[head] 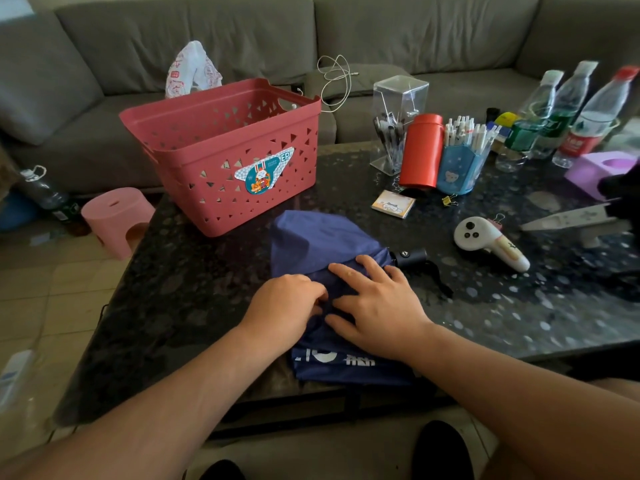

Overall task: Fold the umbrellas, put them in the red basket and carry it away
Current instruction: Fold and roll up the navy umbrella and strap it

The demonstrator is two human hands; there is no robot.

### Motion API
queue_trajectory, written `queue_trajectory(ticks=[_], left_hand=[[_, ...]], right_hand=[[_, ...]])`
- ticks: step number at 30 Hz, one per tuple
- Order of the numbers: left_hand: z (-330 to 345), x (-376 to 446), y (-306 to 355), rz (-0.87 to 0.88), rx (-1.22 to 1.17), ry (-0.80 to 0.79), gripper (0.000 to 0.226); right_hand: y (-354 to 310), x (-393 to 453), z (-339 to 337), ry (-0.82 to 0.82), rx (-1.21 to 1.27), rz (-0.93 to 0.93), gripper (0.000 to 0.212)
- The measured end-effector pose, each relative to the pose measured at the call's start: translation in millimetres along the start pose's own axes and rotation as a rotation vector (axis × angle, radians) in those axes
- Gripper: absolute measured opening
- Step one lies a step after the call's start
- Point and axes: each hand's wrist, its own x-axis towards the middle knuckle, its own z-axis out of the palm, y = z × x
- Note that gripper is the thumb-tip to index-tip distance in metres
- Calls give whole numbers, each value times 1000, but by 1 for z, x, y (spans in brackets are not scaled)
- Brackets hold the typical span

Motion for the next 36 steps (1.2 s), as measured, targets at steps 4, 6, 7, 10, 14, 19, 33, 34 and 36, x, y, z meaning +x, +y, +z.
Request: queue_trajectory(ticks=[4,6,7,10,14,19,33,34,36], left_hand=[[-2,0,0,21,10,-57,29],[-2,1,-2,38,-26,-103,35],[-2,1,-4,43,-36,-126,38],[-3,1,-4,59,-28,-173,42],[-3,-2,-1,52,-62,-246,51],[-5,-8,1,64,-108,-296,60],[-13,-17,12,151,-147,-487,62],[-13,-17,14,155,-142,-496,61],[-14,-19,15,175,-132,-502,60]], right_hand=[[21,19,-5,55,56,21,23],[39,28,-8,-29,120,98,34],[51,31,-9,-112,138,146,50],[81,37,-18,-431,150,200,78],[91,41,-21,-607,150,156,88],[89,46,-19,-614,119,148,83],[62,37,-41,-430,175,193,93],[50,36,-42,-356,201,176,90],[25,28,-34,-240,191,133,86]])
